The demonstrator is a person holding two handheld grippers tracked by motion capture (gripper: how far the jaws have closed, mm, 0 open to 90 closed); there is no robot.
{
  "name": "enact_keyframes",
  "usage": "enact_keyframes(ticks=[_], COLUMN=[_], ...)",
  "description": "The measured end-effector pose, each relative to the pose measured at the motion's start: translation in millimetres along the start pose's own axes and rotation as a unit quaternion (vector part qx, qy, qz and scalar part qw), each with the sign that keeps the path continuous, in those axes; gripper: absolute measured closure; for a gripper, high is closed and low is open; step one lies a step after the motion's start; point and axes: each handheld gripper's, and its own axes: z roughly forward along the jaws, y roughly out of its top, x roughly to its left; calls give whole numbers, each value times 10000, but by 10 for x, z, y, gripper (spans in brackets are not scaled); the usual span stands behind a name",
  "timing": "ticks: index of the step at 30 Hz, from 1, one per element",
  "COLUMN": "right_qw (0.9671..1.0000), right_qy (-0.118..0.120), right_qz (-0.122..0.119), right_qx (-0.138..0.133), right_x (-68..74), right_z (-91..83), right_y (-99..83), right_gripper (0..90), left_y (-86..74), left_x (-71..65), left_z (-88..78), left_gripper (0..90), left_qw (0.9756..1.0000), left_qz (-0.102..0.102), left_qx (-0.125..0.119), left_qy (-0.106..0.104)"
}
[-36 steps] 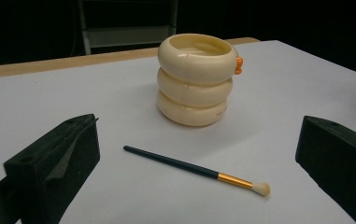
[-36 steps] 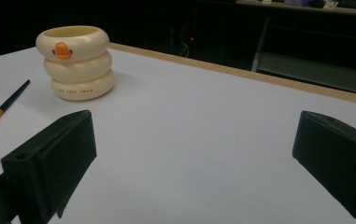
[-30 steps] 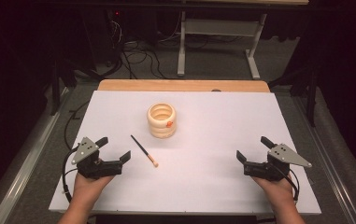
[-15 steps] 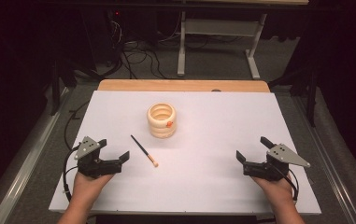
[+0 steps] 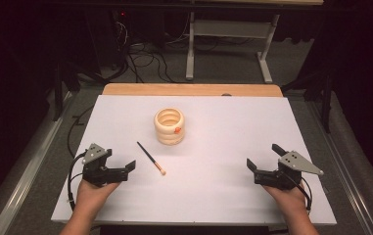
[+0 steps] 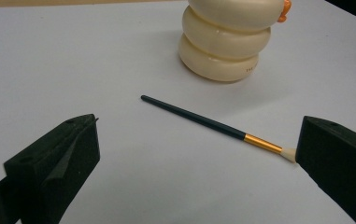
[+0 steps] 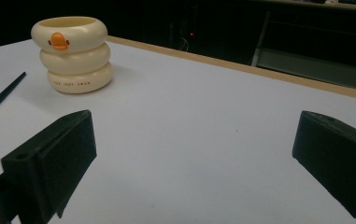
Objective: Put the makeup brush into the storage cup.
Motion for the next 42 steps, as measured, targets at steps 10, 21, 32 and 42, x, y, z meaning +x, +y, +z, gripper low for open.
enact_keyframes(ticks=[10,21,32,42], right_qw=[10000,10000,10000,9999], right_qy=[14,11,-20,-31], right_qz=[-16,-24,-7,-135], right_qx=[39,37,56,59], right_x=[13,15,21,23], right_z=[27,27,24,31], right_y=[-4,-4,-4,-1], right_gripper=[11,10,11,11], left_y=[-14,-18,-14,34], left_x=[10,9,-4,-28], left_z=[13,43,91,59], left_gripper=[7,7,7,33], left_qw=[9998,9990,9968,9943], left_qz=[14,26,12,-132], left_qx=[174,421,786,1037], left_qy=[57,142,168,192])
